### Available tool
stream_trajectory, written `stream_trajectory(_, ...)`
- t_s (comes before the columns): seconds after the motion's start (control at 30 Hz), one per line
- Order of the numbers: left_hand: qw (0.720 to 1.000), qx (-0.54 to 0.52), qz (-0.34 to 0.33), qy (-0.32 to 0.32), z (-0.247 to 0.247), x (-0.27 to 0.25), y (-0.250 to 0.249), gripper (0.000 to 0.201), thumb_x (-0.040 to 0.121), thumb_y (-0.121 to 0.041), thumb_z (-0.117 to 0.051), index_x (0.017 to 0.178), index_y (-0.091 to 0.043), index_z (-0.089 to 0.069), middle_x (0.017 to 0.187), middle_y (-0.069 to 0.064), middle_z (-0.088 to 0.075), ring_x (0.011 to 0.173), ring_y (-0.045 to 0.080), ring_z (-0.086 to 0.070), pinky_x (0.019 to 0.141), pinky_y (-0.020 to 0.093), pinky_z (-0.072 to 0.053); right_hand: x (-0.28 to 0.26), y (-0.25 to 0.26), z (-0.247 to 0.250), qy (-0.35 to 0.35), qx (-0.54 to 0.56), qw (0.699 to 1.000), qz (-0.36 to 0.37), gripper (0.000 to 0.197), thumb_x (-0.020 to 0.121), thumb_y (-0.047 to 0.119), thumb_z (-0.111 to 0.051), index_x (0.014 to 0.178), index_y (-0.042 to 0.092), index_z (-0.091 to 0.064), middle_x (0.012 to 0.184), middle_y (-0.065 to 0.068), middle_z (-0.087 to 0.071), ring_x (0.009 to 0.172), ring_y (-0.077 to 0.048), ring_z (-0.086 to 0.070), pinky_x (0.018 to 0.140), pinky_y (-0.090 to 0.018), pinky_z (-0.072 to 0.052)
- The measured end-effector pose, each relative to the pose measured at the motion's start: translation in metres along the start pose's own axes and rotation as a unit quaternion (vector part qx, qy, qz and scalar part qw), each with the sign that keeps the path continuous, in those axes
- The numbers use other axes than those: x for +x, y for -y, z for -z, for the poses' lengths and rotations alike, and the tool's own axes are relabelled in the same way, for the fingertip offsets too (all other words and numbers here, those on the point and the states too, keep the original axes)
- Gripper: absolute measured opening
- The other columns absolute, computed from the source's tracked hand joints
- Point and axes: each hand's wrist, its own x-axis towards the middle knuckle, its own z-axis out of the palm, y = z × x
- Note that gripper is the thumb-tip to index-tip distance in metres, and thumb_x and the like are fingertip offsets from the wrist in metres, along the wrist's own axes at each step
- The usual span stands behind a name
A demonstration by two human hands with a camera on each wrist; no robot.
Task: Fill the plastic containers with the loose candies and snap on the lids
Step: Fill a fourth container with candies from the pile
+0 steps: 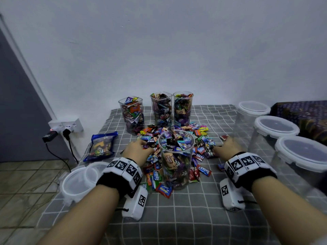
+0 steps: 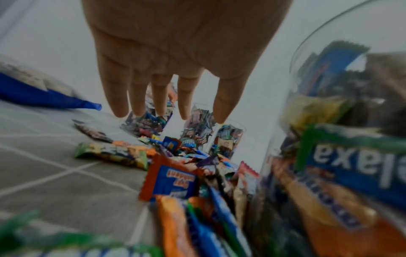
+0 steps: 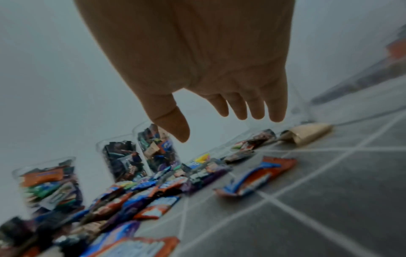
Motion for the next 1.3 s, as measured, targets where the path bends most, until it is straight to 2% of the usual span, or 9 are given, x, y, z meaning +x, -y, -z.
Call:
stream_trajectory(0.2, 0.998, 0.040, 0.047, 0.034, -0.015, 0.019, 0.011, 0.066, 0.083, -0.046, -0.063, 0.135, -0.012, -0.043, 0.138, 0.016, -0.043, 0.125, 0.032, -0.043, 0.103, 0.042, -0.038, 0.005, -0.002, -0.009, 0.017, -0.085, 0.994, -0.061, 0.076, 0.082, 0.042, -0.063, 0.137, -0.001, -0.034, 0.139, -0.022, -0.042, 0.126, -0.036, -0.043, 0.105, -0.043, -0.037)
stream_trajectory(0.4, 0.985, 0.104, 0.102, 0.093, -0.019, 0.028, 0.017, 0.072, 0.084, -0.054, -0.057, 0.136, -0.010, -0.035, 0.137, 0.017, -0.043, 0.117, 0.031, -0.050, 0.085, 0.033, -0.043, 0.004, 0.001, -0.010, 0.087, -0.073, 0.993, -0.029, 0.066, 0.091, 0.032, -0.057, 0.138, -0.006, -0.031, 0.144, -0.025, -0.034, 0.134, -0.037, -0.033, 0.109, -0.041, -0.029)
stream_trajectory(0.5, 0.985, 0.104, 0.086, 0.109, -0.023, 0.030, 0.016, 0.071, 0.084, -0.054, -0.058, 0.134, -0.008, -0.039, 0.134, 0.016, -0.048, 0.117, 0.031, -0.050, 0.086, 0.033, -0.042, 0.001, 0.005, -0.009, 0.074, -0.136, 0.987, -0.036, 0.072, 0.089, 0.045, -0.055, 0.140, 0.000, -0.030, 0.144, -0.022, -0.034, 0.131, -0.035, -0.038, 0.107, -0.039, -0.035)
stream_trajectory(0.6, 0.986, 0.106, 0.056, 0.120, -0.026, 0.030, 0.015, 0.073, 0.083, -0.057, -0.056, 0.138, -0.012, -0.039, 0.138, 0.015, -0.045, 0.122, 0.030, -0.047, 0.098, 0.036, -0.042, -0.002, 0.009, -0.008, 0.092, -0.141, 0.986, 0.013, 0.061, 0.091, 0.044, -0.052, 0.137, 0.006, -0.037, 0.138, -0.016, -0.045, 0.124, -0.029, -0.046, 0.096, -0.030, -0.040)
stream_trajectory(0.67, 0.985, 0.112, 0.036, 0.126, -0.025, 0.028, 0.015, 0.073, 0.083, -0.060, -0.053, 0.140, -0.018, -0.037, 0.140, 0.012, -0.045, 0.124, 0.029, -0.047, 0.101, 0.037, -0.040, -0.001, 0.012, -0.009, 0.114, -0.132, 0.984, 0.046, 0.059, 0.090, 0.041, -0.054, 0.138, 0.010, -0.037, 0.136, -0.015, -0.048, 0.121, -0.029, -0.049, 0.096, -0.032, -0.041)
stream_trajectory(0.8, 0.984, 0.097, 0.002, 0.150, -0.024, 0.025, 0.013, 0.071, 0.085, -0.059, -0.053, 0.143, -0.025, -0.029, 0.139, 0.008, -0.049, 0.120, 0.028, -0.052, 0.096, 0.032, -0.043, -0.003, 0.014, -0.014, 0.145, -0.134, 0.975, 0.101, 0.067, 0.085, 0.037, -0.060, 0.142, 0.017, -0.033, 0.134, -0.013, -0.050, 0.115, -0.028, -0.053, 0.095, -0.035, -0.046)
stream_trajectory(0.97, 0.983, 0.091, -0.033, 0.158, -0.022, 0.021, 0.009, 0.095, 0.081, -0.054, -0.063, 0.150, -0.033, -0.001, 0.141, 0.007, -0.048, 0.112, 0.027, -0.057, 0.082, 0.031, -0.049, -0.003, 0.020, -0.020, 0.167, -0.223, 0.946, 0.168, 0.085, 0.077, 0.045, -0.070, 0.147, 0.033, -0.024, 0.141, -0.010, -0.040, 0.128, -0.028, -0.041, 0.104, -0.037, -0.040)
stream_trajectory(1.1, 0.970, 0.155, -0.053, 0.180, -0.018, 0.019, 0.008, 0.065, 0.079, -0.044, -0.068, 0.139, -0.040, -0.041, 0.137, 0.002, -0.051, 0.114, 0.023, -0.055, 0.090, 0.031, -0.048, -0.006, 0.024, -0.022, 0.153, -0.261, 0.934, 0.192, 0.066, 0.082, 0.037, -0.066, 0.141, 0.035, -0.037, 0.134, -0.010, -0.043, 0.121, -0.028, -0.047, 0.099, -0.034, -0.043)
stream_trajectory(1.3, 0.967, 0.189, -0.088, 0.144, -0.014, 0.013, -0.003, 0.029, 0.087, -0.026, -0.062, 0.116, -0.027, -0.065, 0.116, 0.001, -0.065, 0.105, 0.021, -0.060, 0.083, 0.029, -0.048, -0.008, 0.028, -0.024, 0.125, -0.224, 0.943, 0.212, 0.037, 0.083, 0.024, -0.065, 0.120, 0.025, -0.059, 0.120, -0.004, -0.059, 0.111, -0.021, -0.056, 0.091, -0.029, -0.048)
